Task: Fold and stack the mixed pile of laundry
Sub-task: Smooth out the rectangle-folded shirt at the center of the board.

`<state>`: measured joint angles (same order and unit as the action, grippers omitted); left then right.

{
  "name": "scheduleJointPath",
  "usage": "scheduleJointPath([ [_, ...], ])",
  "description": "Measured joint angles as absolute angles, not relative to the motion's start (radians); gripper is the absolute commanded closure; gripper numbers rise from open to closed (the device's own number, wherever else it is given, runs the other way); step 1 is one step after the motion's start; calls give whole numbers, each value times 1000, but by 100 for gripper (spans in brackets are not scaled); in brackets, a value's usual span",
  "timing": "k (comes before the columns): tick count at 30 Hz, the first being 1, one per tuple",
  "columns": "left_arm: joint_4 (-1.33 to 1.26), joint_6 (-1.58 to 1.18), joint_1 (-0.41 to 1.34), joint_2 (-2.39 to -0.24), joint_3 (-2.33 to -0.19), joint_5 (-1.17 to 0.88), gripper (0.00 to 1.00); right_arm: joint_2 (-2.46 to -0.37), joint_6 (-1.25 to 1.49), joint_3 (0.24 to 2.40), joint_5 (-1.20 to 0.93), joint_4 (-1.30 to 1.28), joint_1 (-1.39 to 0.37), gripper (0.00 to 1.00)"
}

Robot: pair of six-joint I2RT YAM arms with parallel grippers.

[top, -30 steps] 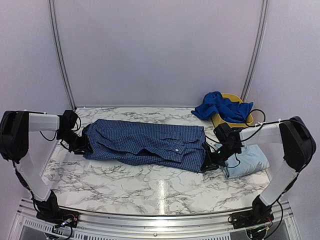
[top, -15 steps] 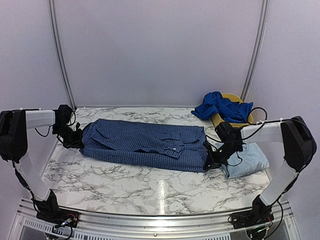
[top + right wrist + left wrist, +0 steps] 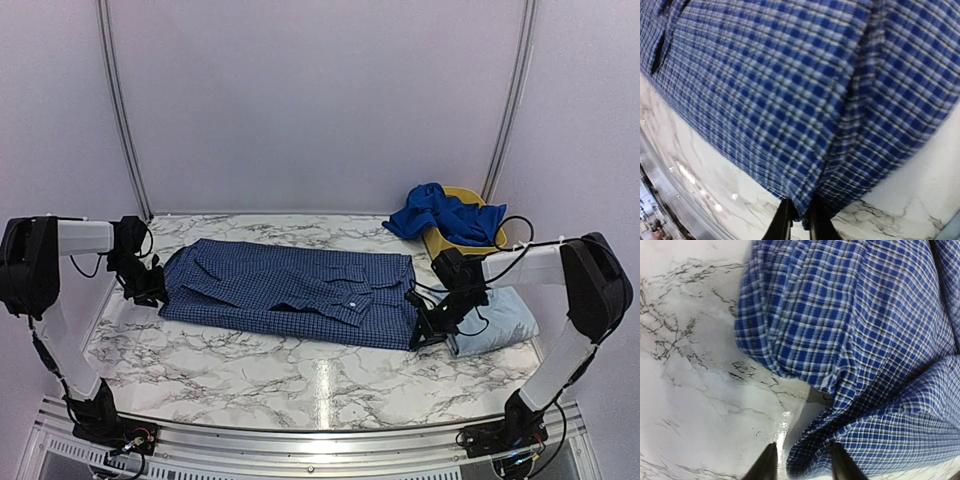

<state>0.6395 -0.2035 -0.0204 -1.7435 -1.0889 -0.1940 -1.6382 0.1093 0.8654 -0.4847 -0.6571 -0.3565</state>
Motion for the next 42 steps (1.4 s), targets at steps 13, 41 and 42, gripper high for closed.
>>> scheduleJointPath([
  [13,616,-181,32,-1575,-1173,-218,44,-1623,86,1096,-548,-732,-354,60],
  [41,520,-106,290,-1848,-1367,-385,38,-1849,31,1186,-627,-586,-451,56],
  [42,517,-91,293,-1858,-1407,-390,38,-1849,20,1204,-615,-586,-435,56],
])
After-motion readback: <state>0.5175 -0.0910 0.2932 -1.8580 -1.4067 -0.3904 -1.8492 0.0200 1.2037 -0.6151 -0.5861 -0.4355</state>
